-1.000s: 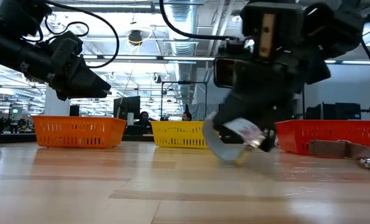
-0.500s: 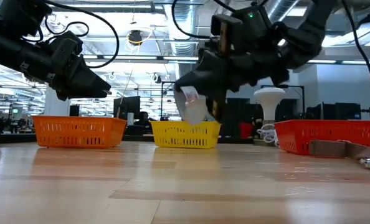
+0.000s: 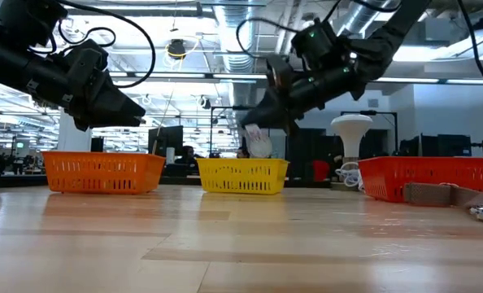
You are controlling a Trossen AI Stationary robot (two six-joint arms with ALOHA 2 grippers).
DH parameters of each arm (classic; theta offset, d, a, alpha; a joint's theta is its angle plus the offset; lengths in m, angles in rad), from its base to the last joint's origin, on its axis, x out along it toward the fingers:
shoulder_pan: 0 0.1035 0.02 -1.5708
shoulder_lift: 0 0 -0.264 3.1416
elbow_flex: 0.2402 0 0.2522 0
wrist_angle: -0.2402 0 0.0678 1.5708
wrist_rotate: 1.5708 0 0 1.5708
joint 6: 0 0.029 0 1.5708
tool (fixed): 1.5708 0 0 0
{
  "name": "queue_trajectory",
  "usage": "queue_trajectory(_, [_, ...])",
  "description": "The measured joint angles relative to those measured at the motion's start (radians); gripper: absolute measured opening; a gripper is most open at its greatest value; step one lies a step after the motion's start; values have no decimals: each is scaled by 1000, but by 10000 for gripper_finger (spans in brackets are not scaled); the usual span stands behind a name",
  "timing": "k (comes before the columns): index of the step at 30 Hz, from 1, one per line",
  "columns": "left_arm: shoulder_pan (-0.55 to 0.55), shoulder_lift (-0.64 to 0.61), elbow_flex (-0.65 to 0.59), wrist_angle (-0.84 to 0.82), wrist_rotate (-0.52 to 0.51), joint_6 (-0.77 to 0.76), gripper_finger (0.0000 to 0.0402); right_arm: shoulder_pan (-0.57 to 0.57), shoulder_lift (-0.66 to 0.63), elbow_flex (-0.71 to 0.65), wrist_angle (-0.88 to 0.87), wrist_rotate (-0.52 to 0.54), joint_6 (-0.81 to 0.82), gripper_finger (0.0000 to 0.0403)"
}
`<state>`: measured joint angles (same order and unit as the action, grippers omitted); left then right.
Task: Pick & Place Office items
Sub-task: Put the white wristwatch into the yellow bin, then put the blue charging adapter into the orange bin
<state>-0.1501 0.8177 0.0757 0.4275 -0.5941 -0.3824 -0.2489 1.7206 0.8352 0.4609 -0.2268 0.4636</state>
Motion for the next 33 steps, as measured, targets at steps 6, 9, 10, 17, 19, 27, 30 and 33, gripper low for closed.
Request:
queue_trajectory(6, [0,0,0,0,0,2,209,-23,0,0,-55,18,-18,16])
queue_trajectory(9, [0,0,0,0,0,2,209,-22,1,0,-83,17,-30,35])
queue_trajectory(10, [0,0,0,0,0,2,209,-22,1,0,-88,17,-30,42])
queue_trajectory(17, [0,0,0,0,0,0,209,-30,1,0,-143,19,-16,77])
queue_trajectory(19, [0,0,0,0,0,0,209,-29,1,0,-155,19,14,88])
queue_trajectory(27, [0,0,0,0,0,0,209,-29,1,0,-259,19,34,133])
queue_trajectory(30, [0,0,0,0,0,0,209,-29,1,0,-296,18,34,141])
queue_trajectory(33, [0,0,0,1,0,0,209,-35,1,0,-300,-2,34,145])
